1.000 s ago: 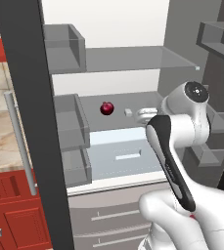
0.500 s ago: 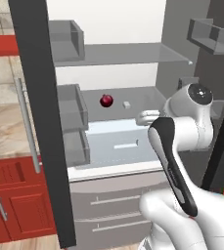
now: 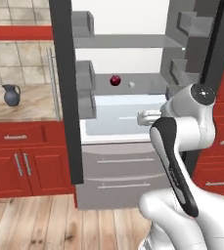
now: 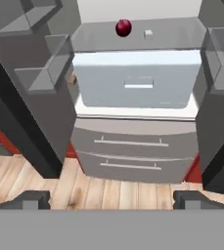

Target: Move the marshmallow and pomegranate from the top shelf to the second highest shelf to make space. Then, place the pitcher from the counter on the cleared top shelf.

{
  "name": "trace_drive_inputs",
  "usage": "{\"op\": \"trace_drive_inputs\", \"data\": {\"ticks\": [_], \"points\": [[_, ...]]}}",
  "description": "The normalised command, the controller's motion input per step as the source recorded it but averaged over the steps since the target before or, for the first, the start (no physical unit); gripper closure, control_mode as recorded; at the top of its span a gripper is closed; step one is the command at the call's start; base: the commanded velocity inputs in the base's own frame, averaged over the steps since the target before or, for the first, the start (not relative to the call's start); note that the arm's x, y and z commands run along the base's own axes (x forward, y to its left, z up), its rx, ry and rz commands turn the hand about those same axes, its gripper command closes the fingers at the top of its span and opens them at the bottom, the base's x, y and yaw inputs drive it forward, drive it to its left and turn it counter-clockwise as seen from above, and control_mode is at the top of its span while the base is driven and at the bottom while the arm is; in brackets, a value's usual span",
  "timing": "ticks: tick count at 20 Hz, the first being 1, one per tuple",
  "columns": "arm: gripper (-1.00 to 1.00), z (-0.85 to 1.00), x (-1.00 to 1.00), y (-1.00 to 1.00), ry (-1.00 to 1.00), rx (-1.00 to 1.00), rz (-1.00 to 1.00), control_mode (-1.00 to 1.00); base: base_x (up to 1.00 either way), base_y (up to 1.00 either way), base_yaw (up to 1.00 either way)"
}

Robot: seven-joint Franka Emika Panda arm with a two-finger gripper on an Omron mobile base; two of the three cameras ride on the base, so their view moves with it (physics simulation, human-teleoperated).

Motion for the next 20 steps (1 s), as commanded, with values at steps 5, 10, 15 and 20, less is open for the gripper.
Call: {"op": "trace_drive_inputs", "data": {"ticks": [5,10,15,20], "points": [[-1.00,0.00,0.00,0.00,0.00,0.00,0.00,1.00,-0.21,0.41,0.42],[-1.00,0.00,0.00,0.00,0.00,0.00,0.00,1.00,0.01,0.76,0.40],[-1.00,0.00,0.00,0.00,0.00,0.00,0.00,1.00,0.25,0.95,0.31],[-1.00,0.00,0.00,0.00,0.00,0.00,0.00,1.00,0.70,0.76,0.11]]}}
